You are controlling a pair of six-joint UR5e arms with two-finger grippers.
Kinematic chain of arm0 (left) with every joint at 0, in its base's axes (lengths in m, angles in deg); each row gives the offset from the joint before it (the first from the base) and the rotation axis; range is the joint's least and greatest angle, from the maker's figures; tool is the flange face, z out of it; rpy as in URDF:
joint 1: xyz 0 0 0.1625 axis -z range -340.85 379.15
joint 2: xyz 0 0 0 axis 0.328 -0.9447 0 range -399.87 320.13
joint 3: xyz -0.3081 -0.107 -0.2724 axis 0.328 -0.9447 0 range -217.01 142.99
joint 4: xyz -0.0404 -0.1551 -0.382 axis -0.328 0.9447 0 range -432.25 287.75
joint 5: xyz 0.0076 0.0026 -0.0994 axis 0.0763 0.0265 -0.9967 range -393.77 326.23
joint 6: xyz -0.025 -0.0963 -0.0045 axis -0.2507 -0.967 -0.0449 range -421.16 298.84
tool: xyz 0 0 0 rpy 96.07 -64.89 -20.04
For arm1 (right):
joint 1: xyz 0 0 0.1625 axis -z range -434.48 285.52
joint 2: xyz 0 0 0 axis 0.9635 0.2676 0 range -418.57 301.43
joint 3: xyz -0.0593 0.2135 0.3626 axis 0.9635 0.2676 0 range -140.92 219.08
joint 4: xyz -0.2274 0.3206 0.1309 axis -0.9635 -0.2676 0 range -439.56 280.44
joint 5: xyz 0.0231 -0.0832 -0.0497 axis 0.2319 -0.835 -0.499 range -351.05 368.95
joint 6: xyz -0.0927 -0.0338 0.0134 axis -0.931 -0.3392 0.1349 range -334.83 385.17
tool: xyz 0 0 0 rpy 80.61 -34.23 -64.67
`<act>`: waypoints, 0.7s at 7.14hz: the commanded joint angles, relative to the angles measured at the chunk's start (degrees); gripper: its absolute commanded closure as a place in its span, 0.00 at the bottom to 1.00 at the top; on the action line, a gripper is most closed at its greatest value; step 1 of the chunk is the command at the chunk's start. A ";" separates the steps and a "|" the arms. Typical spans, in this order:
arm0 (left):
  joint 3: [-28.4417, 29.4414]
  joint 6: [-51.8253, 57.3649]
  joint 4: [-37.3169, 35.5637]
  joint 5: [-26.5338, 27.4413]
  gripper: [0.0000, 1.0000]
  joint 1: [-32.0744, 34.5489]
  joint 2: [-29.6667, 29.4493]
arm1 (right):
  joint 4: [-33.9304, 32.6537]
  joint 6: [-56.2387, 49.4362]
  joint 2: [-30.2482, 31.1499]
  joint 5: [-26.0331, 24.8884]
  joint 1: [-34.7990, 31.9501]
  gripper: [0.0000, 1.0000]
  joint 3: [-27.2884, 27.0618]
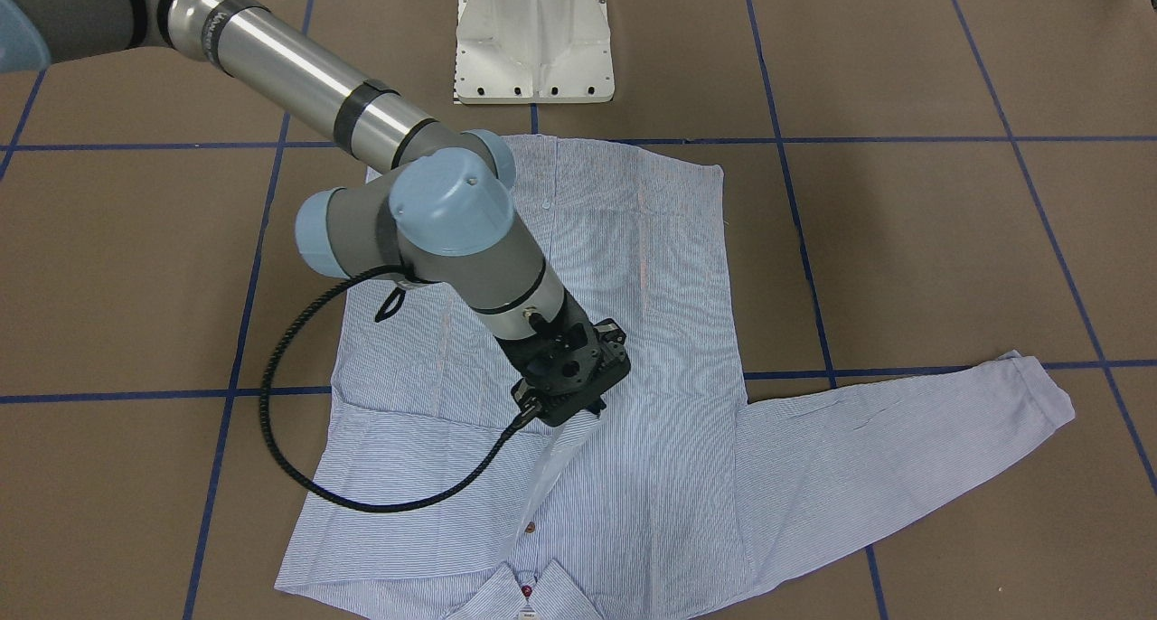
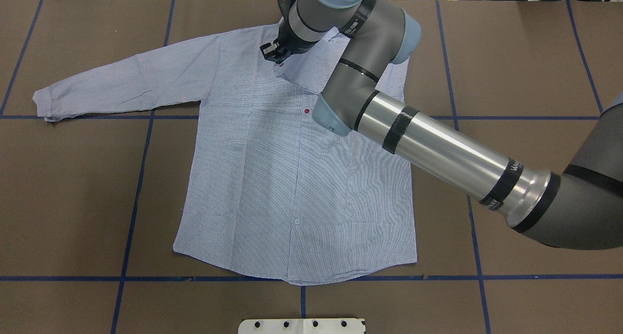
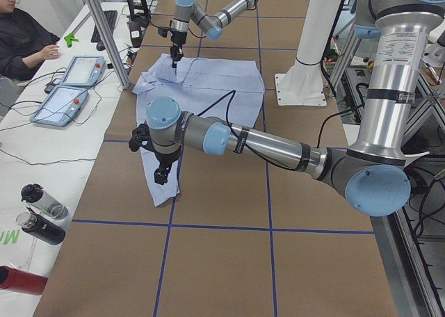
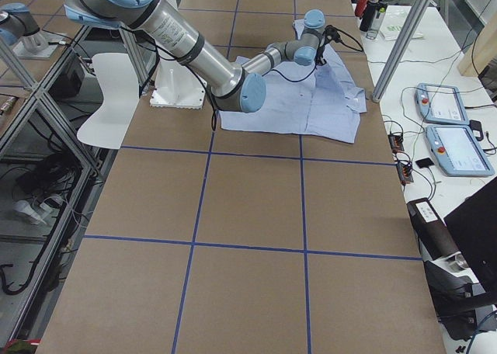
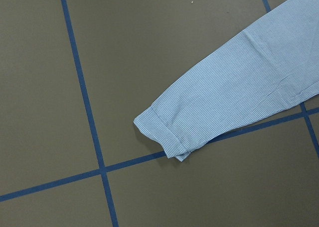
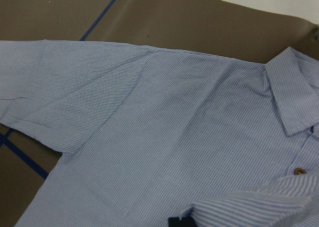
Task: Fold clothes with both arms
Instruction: 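Lift the sleeve with the right gripper and carry it across the shirt, then lay the sleeve cuff near the collar and open the right gripper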
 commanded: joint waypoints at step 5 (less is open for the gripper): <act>0.13 -0.35 0.00 -0.06 0.00 -0.08 -0.25 | -0.37 1.37 -5.61 -15.11 6.80 0.02 8.37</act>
